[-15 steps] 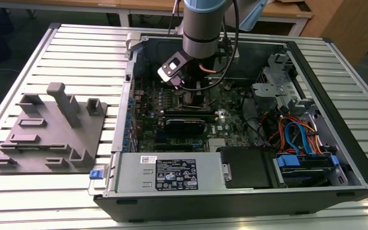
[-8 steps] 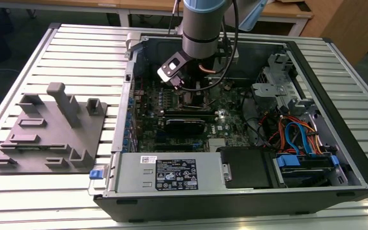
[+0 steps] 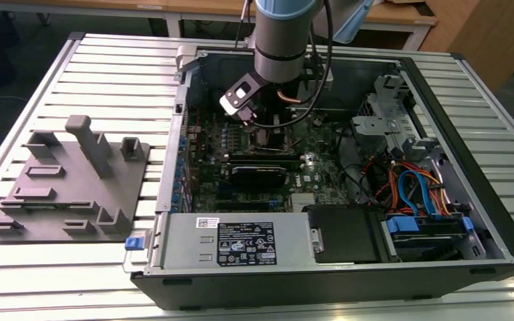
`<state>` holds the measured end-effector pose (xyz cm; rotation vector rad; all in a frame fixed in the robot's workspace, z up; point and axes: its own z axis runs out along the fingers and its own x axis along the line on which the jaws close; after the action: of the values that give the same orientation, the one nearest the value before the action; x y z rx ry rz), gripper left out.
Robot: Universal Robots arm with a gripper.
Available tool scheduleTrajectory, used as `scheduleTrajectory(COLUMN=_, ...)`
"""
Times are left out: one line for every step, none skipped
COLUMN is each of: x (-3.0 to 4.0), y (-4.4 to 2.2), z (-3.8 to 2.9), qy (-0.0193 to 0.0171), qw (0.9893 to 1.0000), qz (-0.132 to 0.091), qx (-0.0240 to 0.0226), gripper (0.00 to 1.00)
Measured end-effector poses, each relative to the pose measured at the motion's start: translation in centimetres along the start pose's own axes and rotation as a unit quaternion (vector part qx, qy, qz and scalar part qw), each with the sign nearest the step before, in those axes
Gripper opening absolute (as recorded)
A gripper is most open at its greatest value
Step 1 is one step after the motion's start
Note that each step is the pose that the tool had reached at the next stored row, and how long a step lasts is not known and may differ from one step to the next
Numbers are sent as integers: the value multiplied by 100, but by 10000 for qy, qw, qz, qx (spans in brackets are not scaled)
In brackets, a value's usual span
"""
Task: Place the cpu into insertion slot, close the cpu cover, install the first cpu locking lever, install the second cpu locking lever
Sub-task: 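Place the cpu into insertion slot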
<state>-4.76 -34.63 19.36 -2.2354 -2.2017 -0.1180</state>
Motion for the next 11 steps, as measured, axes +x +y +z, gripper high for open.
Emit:
scheduleTrajectory(x=0, y=0, z=3, qy=0, qw=10000, qz=0, qx=0, gripper=54)
scheduleTrajectory(x=0, y=0, z=7, qy=0, qw=10000, qz=0, qx=0, gripper=54)
scheduleTrajectory(x=0, y=0, z=11, qy=0, qw=10000, qz=0, qx=0, gripper=54)
scheduleTrajectory(x=-1, y=-1, z=15, qy=-1, qw=10000, qz=0, qx=1, gripper=54)
scheduleTrajectory(x=-1, y=-2, z=20, qy=-3, qw=10000, qz=0, qx=2, gripper=54)
scheduleTrajectory(x=-2, y=-2, z=25, qy=-4, qw=10000, qz=0, qx=3, gripper=54)
scheduleTrajectory(x=-2, y=-2, z=30, qy=-4, qw=10000, qz=0, qx=3, gripper=54)
scheduleTrajectory(x=-2, y=-3, z=35, qy=-3, qw=10000, qz=0, qx=2, gripper=54)
scheduleTrajectory(x=-2, y=-3, z=36, qy=-3, qw=10000, qz=0, qx=2, gripper=54)
scheduleTrajectory(x=-1, y=-3, z=38, qy=-1, qw=10000, qz=0, qx=1, gripper=54)
scheduleTrajectory(x=-1, y=-2, z=38, qy=-1, qw=10000, qz=0, qx=1, gripper=54)
